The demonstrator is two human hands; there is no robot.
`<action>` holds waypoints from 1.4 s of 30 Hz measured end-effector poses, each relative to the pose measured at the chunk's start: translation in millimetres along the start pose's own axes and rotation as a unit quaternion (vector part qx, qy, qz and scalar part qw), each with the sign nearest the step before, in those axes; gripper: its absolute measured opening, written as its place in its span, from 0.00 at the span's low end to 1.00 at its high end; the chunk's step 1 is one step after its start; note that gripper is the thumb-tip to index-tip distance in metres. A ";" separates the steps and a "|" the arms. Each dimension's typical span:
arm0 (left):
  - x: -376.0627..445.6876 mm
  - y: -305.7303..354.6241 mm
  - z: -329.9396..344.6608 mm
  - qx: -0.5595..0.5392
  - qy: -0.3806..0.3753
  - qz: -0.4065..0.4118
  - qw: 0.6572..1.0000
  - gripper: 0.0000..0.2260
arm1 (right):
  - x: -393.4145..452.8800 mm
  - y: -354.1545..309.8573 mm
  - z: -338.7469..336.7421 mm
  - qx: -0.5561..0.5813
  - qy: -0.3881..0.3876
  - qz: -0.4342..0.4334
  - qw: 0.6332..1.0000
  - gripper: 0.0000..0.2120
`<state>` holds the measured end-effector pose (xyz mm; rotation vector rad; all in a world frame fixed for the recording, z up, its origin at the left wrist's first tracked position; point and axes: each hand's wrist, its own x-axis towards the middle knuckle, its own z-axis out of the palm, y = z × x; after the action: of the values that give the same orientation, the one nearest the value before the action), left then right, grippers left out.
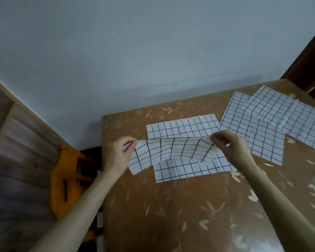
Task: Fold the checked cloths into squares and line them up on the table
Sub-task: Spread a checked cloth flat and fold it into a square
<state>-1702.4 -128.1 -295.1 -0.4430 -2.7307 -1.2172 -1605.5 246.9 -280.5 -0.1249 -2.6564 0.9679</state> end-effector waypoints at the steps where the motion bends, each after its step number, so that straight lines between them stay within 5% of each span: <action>1: -3.1 -1.5 -6.2 -0.014 0.005 -0.009 1.000 0.05 | -4.2 -10.2 0.4 -0.004 0.006 0.002 1.000 0.04; 10: -39.5 21.5 -34.3 -0.024 -0.010 -0.021 0.999 0.11 | -41.4 -90.7 11.7 -0.037 0.116 0.009 0.992 0.05; 18: -72.9 50.6 -2.4 -0.160 -0.074 -0.124 0.977 0.10 | -64.4 -92.2 44.2 -0.003 0.099 0.030 0.995 0.05; 25: -101.9 66.1 61.2 -0.308 -0.144 -0.282 0.897 0.14 | -106.1 -99.5 69.9 -0.048 0.064 0.028 0.996 0.03; 31: -134.9 70.9 68.5 -0.476 -0.120 -0.360 0.793 0.11 | -136.2 -110.5 97.3 -0.102 0.026 -0.065 0.992 0.06; 36: -173.6 26.7 65.4 -0.500 -0.144 -0.444 0.730 0.17 | -173.8 -114.1 146.5 -0.061 -0.111 -0.095 0.987 0.13; 39: -193.9 -3.9 73.9 -0.382 -0.123 -0.487 0.776 0.10 | -197.0 -109.8 167.7 -0.052 -0.222 -0.087 0.970 0.18; 42: -210.5 -37.1 88.4 -0.287 -0.133 -0.502 0.805 0.07 | -210.6 -91.1 176.7 -0.024 -0.227 -0.009 0.974 0.20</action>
<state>-1513.1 -131.4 -428.0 1.0548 -2.7610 -2.3644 -1459.8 29.5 -404.4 0.1273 -3.0873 1.0267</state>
